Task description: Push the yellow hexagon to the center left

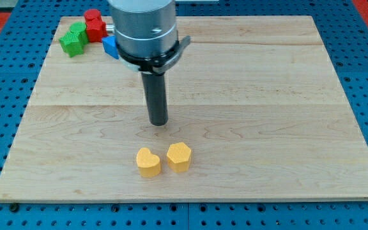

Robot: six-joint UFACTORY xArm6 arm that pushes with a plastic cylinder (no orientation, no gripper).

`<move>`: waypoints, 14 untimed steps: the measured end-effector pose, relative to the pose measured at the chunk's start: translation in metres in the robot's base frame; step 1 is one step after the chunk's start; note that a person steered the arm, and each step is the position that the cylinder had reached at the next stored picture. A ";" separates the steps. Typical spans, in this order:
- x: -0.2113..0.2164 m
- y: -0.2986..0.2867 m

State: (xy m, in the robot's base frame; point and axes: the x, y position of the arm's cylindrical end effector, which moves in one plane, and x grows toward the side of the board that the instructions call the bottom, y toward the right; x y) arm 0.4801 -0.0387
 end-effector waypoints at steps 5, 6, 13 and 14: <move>0.093 0.023; 0.077 0.030; 0.058 0.067; 0.020 0.030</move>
State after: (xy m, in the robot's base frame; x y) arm 0.4997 -0.0088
